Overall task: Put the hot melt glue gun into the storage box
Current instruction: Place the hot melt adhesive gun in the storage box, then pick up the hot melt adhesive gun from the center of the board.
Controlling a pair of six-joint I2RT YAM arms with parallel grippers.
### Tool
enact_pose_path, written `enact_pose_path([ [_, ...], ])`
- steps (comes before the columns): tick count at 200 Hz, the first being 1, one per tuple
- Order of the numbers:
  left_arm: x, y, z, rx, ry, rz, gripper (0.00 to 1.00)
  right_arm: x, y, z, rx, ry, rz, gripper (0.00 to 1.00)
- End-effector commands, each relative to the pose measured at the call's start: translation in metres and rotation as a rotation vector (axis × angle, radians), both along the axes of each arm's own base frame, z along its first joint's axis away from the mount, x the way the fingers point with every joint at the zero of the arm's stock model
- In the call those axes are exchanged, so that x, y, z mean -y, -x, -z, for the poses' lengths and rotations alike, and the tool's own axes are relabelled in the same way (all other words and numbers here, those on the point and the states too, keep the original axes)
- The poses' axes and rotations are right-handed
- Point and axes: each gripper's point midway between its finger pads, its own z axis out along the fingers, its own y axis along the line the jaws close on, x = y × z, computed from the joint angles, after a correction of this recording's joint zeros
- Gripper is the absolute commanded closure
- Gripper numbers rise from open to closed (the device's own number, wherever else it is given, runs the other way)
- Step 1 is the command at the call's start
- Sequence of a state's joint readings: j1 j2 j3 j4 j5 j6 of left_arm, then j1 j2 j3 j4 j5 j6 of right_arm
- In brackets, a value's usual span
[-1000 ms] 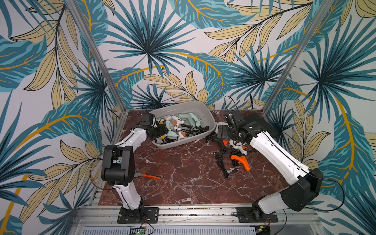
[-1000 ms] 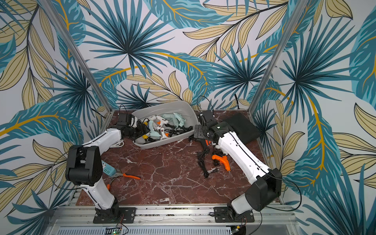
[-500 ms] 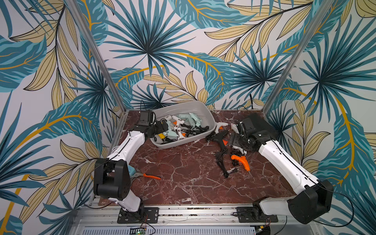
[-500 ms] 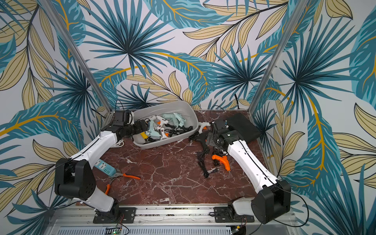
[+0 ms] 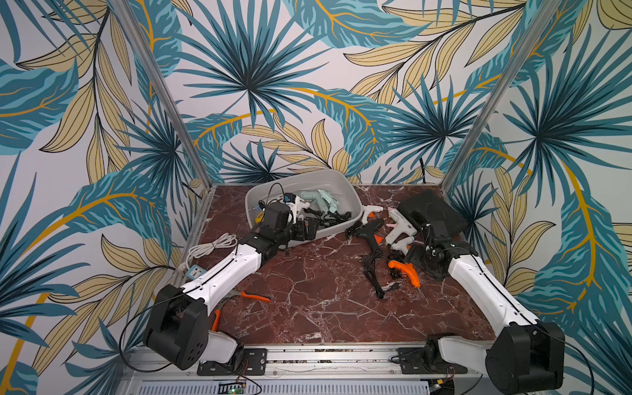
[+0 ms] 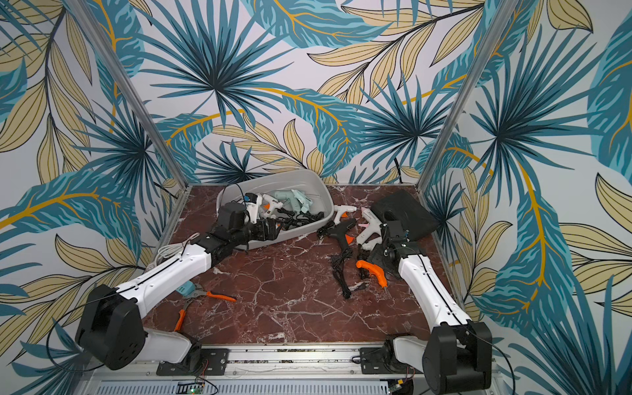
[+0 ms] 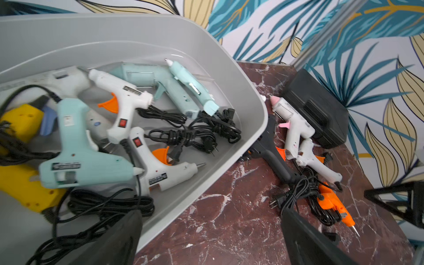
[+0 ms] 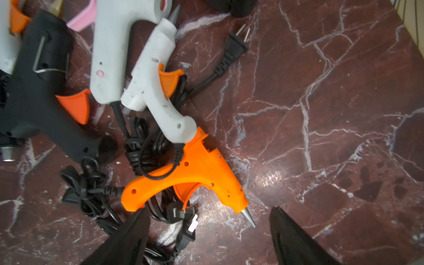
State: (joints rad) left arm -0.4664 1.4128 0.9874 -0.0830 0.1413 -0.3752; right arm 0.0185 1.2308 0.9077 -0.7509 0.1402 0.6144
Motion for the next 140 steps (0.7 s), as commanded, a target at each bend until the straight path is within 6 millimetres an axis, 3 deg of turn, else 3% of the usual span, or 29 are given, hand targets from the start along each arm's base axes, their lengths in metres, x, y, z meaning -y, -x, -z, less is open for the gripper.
enact_pose_path([
  [1, 0.015, -0.004, -0.030, 0.160, 0.044, 0.035, 0.00, -0.007, -0.022, 0.000, 0.084, -0.132, -0.008, 0.22],
  [41, 0.017, -0.002, -0.032, 0.192, 0.079, 0.025, 0.00, -0.001, -0.052, 0.013, 0.101, -0.274, -0.004, 0.34],
  [85, 0.007, -0.004, -0.030, 0.212, 0.065, -0.028, 0.00, 0.003, -0.061, 0.045, 0.040, -0.351, 0.004, 0.41],
  [140, 0.001, -0.005, -0.030, 0.233, 0.072, -0.062, 0.00, -0.007, -0.074, 0.072, 0.037, -0.433, -0.024, 0.52],
])
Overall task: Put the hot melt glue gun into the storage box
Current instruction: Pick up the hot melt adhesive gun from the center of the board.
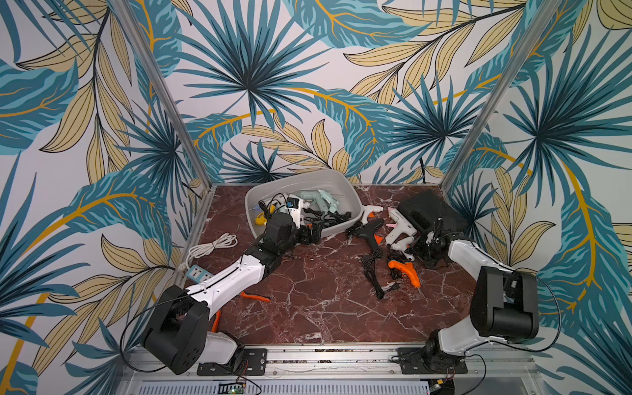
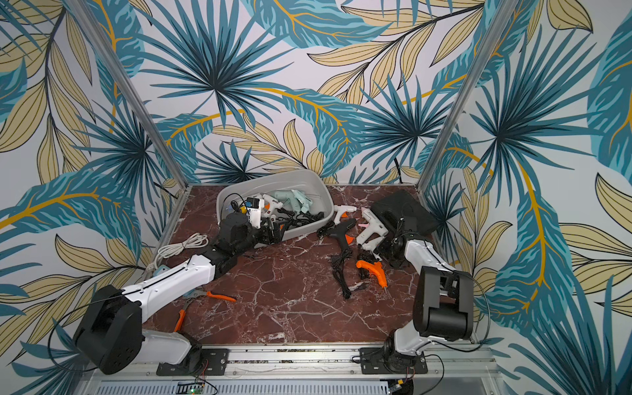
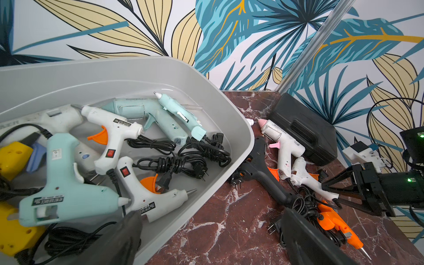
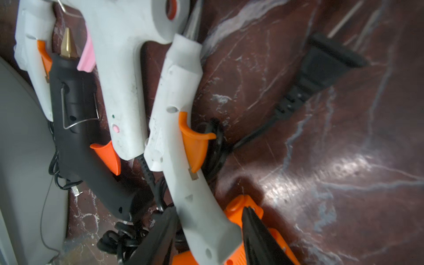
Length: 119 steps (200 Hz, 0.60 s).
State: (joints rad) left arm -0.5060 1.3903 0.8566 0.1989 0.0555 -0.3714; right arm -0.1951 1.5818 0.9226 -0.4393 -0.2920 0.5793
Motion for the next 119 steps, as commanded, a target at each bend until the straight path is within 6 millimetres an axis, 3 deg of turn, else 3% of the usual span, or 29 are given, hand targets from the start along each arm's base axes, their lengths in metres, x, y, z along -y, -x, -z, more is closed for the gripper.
enact_pose_path([
  [1, -0.004, -0.001, -0.019, 0.060, 0.026, -0.024, 0.00, -0.007, -0.010, 0.008, 0.029, -0.053, -0.025, 0.52],
  [49, -0.007, -0.001, -0.018, 0.053, 0.021, -0.041, 0.00, -0.017, -0.018, 0.018, 0.045, -0.120, -0.050, 0.66],
  [72, -0.007, -0.001, -0.016, 0.047, 0.023, -0.042, 0.00, -0.018, -0.016, 0.016, 0.054, -0.120, -0.063, 0.65],
  [119, -0.007, -0.001, -0.016, 0.040, 0.027, -0.041, 0.00, -0.020, -0.013, 0.018, 0.048, -0.116, -0.092, 0.52],
])
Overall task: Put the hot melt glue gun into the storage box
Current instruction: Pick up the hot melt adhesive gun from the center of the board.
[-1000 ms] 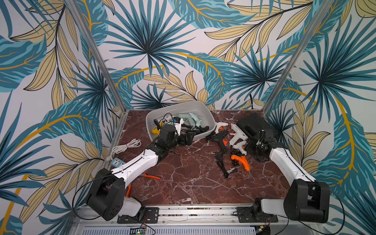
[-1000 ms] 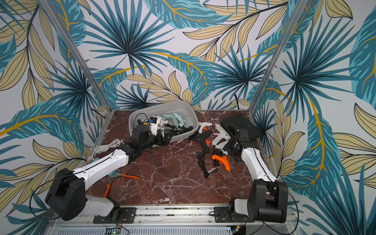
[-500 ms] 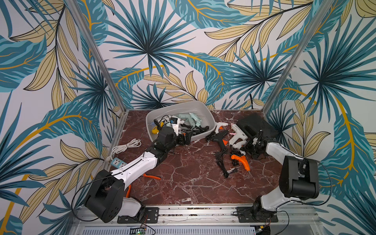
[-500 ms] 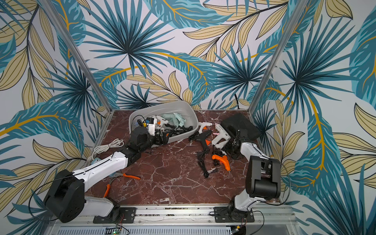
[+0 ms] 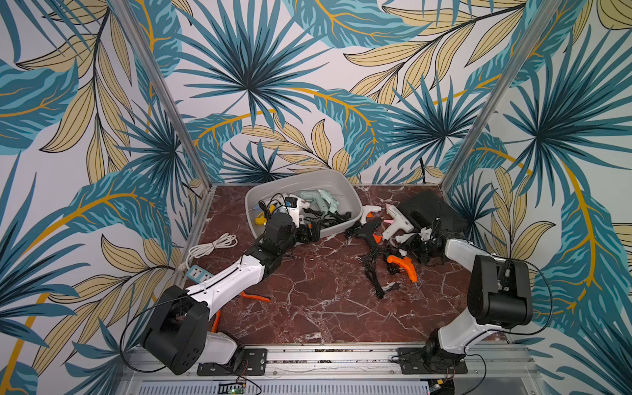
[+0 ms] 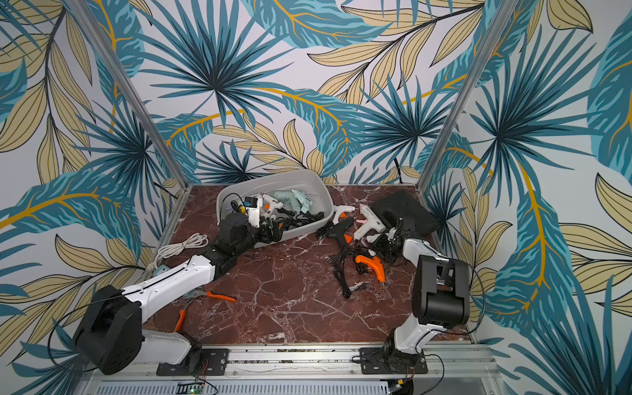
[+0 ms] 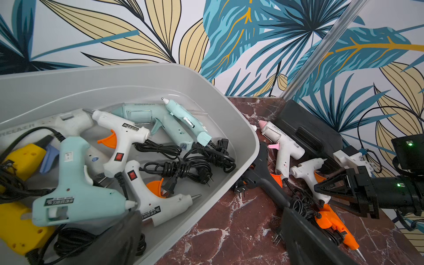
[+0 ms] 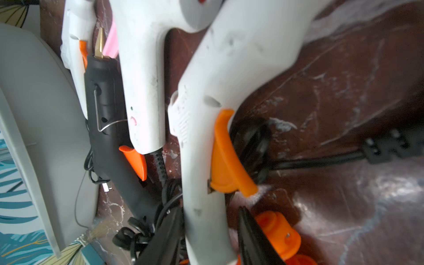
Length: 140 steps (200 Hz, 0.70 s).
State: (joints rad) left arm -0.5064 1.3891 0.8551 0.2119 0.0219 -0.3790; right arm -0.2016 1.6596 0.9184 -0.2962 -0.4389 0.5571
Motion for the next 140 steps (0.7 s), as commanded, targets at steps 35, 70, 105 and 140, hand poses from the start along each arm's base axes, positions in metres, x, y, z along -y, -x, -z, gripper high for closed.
enact_pose_path([
  [35, -0.004, 0.004, -0.013, 0.025, 0.024, -0.011, 0.00, -0.005, 0.008, 0.018, -0.033, -0.017, -0.026, 0.57],
  [70, -0.007, 0.004, -0.013, 0.023, 0.022, -0.025, 0.00, -0.004, 0.007, 0.015, -0.016, -0.005, -0.030, 0.72],
  [105, -0.007, 0.005, -0.015, 0.017, 0.030, -0.032, 0.00, -0.004, 0.013, -0.002, 0.015, 0.016, -0.044, 0.86],
  [140, -0.011, 0.006, -0.020, -0.013, 0.037, -0.053, 0.00, -0.001, 0.027, -0.039, 0.099, 0.087, -0.062, 0.95],
])
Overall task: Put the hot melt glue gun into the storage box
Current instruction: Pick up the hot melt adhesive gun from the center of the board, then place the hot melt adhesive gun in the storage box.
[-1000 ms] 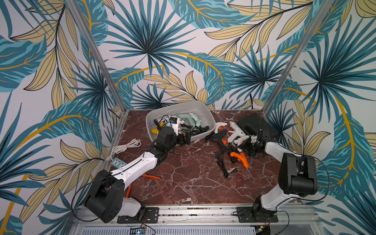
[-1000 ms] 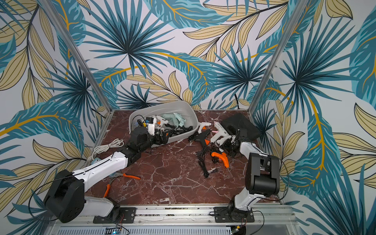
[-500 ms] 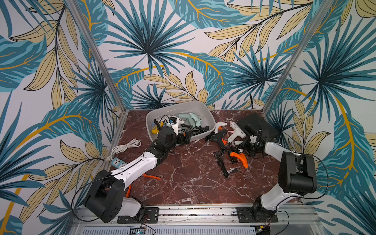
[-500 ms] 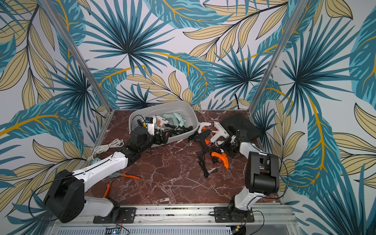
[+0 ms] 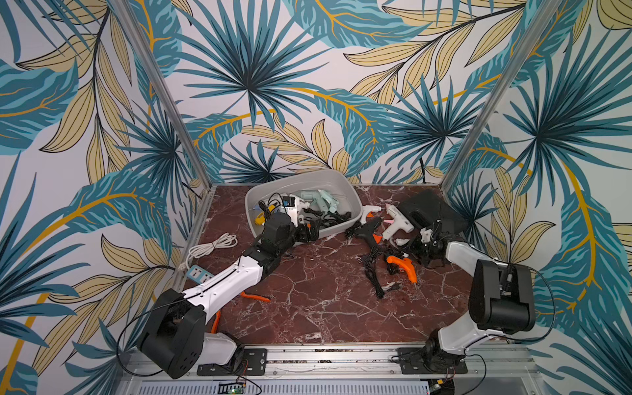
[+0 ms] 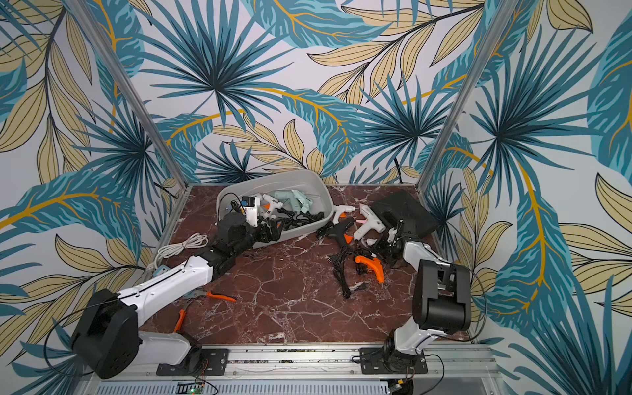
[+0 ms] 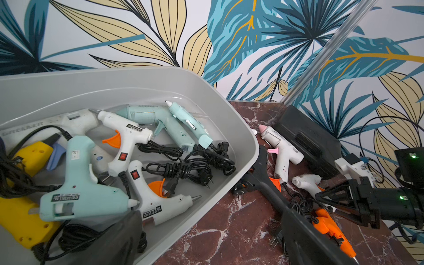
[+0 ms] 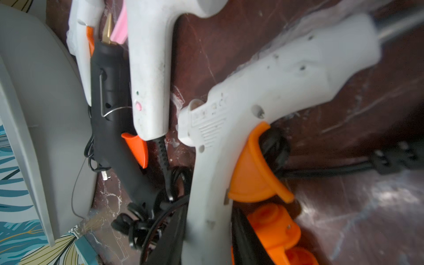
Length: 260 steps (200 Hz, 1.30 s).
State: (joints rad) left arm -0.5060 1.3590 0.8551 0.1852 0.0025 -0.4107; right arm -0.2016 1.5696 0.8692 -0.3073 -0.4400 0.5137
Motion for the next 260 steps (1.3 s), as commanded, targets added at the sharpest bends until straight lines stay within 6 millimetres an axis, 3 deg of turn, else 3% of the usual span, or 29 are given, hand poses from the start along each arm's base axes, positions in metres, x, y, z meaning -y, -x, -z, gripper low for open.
enact_pose_path([
  [1, -0.005, 0.003, -0.013, -0.005, 0.015, -0.025, 0.00, 0.002, 0.014, -0.027, 0.060, 0.063, -0.027, 0.95],
  [69, 0.005, 0.007, -0.041, -0.028, 0.071, 0.023, 0.00, -0.025, 0.021, -0.133, 0.453, 0.086, -0.166, 1.00],
  [113, 0.021, 0.010, -0.062, -0.041, 0.103, 0.105, 0.00, -0.060, 0.026, -0.187, 0.678, 0.062, -0.309, 1.00],
  [156, 0.042, 0.021, -0.091, -0.056, 0.168, 0.238, 0.00, -0.100, 0.043, -0.238, 0.857, 0.075, -0.464, 1.00],
  [205, 0.074, 0.043, -0.123, -0.093, 0.232, 0.465, 0.00, -0.139, 0.049, -0.266, 0.944, 0.059, -0.598, 1.00],
  [260, 0.101, 0.064, -0.138, -0.135, 0.282, 0.670, 0.00, -0.180, 0.046, -0.279, 0.991, 0.033, -0.730, 1.00],
])
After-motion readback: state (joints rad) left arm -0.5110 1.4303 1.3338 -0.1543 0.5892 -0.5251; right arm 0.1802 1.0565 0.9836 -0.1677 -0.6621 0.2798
